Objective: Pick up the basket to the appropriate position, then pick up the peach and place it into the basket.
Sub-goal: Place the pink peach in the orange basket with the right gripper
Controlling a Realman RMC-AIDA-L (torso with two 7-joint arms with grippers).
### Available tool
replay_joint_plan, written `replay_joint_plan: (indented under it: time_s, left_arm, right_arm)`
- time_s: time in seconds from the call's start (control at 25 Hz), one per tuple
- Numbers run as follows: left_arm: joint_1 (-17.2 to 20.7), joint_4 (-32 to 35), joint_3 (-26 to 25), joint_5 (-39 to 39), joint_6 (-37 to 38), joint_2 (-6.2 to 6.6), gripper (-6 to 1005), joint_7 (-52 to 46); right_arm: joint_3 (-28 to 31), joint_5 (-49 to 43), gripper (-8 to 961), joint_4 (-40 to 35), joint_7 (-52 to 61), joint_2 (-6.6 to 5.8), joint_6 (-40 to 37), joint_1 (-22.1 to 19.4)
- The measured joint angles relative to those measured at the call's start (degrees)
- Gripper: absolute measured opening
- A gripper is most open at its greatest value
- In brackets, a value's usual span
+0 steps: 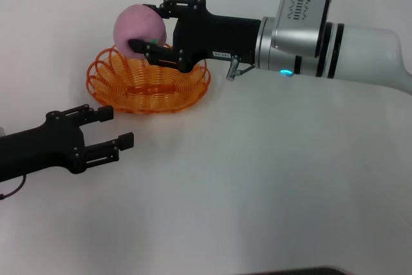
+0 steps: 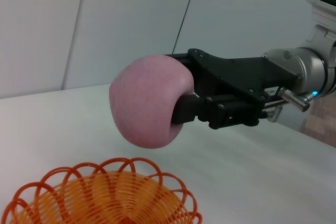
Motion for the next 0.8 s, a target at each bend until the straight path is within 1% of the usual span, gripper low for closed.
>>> replay_joint_plan:
  time_s: [0.04, 0.28, 0.48, 0.72, 0.8]
  left_arm:
    - [0.02, -0.01, 0.01, 0.0, 0.09, 0.0, 751, 0.0]
    - [0.03, -0.03, 0.28, 0.29, 0.23, 0.0, 750, 0.03]
    - [0.1, -0.03, 0.3, 0.36, 0.3, 0.0, 751, 0.06]
    - [0.12, -0.04, 0.28, 0.44, 0.31, 0.0, 750, 0.07]
    - [0.12, -0.11, 0.28, 0.43, 0.3, 0.0, 749, 0.07]
  right_arm:
    - [0.06, 0.0, 414, 0.04, 0.0, 0.0, 0.02, 0.07]
    - [0.51, 0.02, 636, 0.47, 0.05, 0.0, 0.12, 0.49]
    - [0.79, 0.02, 864, 0.72, 0.06, 0.0, 0.15, 0.64]
    - [1.09, 0.02, 958, 0.86, 0.06, -0.01, 0.18, 0.63]
    - [1.13, 0.01, 958, 0.86, 0.06, 0.0, 0.18, 0.63]
